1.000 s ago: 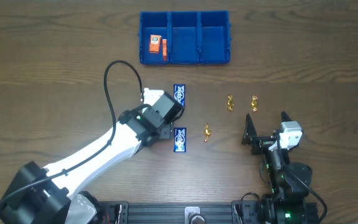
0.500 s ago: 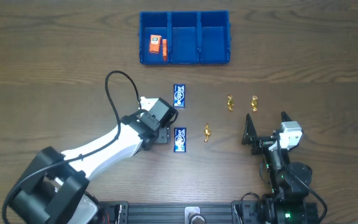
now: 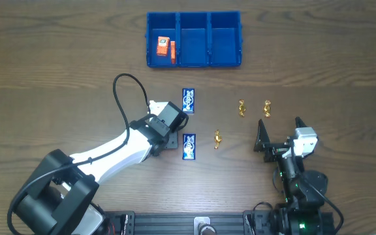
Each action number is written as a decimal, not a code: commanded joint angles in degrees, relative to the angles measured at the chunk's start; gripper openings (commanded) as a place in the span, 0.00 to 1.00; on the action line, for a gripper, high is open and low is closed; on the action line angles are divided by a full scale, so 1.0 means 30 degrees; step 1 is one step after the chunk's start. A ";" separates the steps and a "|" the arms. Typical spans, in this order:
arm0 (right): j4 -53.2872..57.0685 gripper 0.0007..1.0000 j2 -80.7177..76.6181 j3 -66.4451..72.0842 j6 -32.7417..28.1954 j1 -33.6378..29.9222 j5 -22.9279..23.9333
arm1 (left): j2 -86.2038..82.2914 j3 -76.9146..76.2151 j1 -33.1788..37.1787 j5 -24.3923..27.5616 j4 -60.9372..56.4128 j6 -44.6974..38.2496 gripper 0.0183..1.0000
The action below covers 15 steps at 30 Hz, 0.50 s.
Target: Sort Candies Into Trays
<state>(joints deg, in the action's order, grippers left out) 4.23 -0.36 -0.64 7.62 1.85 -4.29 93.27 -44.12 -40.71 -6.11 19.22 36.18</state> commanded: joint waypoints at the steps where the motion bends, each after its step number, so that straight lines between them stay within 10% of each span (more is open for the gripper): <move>1: 0.0044 1.00 0.0066 0.0073 -0.0007 0.0095 -0.0036 | 0.0342 -0.0277 0.0080 0.0007 0.0153 0.0444 0.29; 15: 0.0044 1.00 0.0066 0.0066 -0.0007 0.0095 -0.0036 | 0.0233 -1.3202 0.2477 -0.3024 0.7599 -0.2543 0.30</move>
<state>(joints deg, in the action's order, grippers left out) 4.23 -0.36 -0.64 7.62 1.85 -4.32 92.84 -72.64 -36.95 -11.94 40.34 33.95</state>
